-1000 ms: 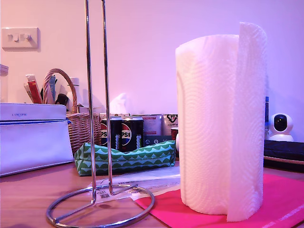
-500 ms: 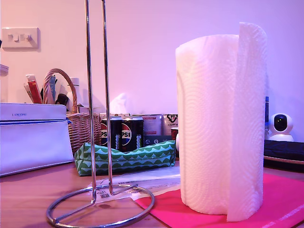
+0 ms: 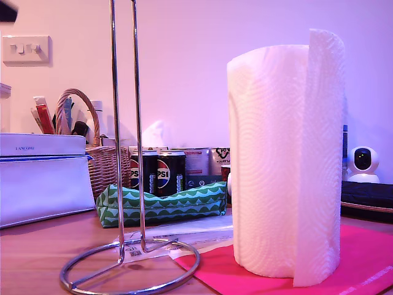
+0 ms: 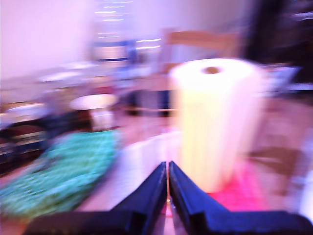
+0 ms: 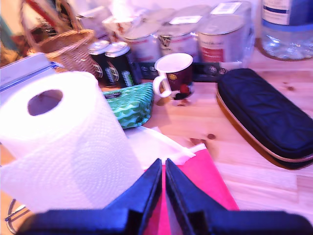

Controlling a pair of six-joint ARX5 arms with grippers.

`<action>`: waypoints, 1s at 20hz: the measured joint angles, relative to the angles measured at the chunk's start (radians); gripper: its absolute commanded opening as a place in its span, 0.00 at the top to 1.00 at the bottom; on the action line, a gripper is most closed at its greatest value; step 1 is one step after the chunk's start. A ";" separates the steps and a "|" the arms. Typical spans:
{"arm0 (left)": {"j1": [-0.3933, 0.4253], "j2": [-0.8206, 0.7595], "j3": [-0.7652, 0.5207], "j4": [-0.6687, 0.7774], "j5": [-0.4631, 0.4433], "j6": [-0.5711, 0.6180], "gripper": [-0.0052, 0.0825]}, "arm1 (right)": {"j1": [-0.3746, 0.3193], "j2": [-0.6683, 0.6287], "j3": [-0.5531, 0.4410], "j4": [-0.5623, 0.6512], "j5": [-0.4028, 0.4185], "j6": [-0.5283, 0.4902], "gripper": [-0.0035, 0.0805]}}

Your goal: Insert the paper towel roll into the metallic stand.

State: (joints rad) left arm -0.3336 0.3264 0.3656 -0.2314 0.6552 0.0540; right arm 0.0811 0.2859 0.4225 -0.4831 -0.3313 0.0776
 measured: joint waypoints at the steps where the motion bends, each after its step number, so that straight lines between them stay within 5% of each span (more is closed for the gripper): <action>1: -0.012 0.003 0.000 0.009 -0.010 -0.042 0.96 | 0.000 0.005 0.000 0.005 0.000 0.000 0.96; 7: -0.045 0.004 -0.026 0.080 -0.112 -0.075 0.96 | 0.000 0.007 0.000 0.011 0.000 0.000 0.96; 17: -0.227 0.015 -0.291 0.322 -0.245 -0.123 0.96 | 0.000 0.007 0.000 0.011 0.000 0.000 0.96; 20: -0.266 0.077 -0.299 0.325 -0.271 -0.123 0.78 | 0.000 0.007 0.000 0.012 0.000 0.000 0.96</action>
State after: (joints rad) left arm -0.5995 0.4038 0.0669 0.0940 0.3840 -0.0692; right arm 0.0811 0.2928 0.4225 -0.4713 -0.3313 0.0776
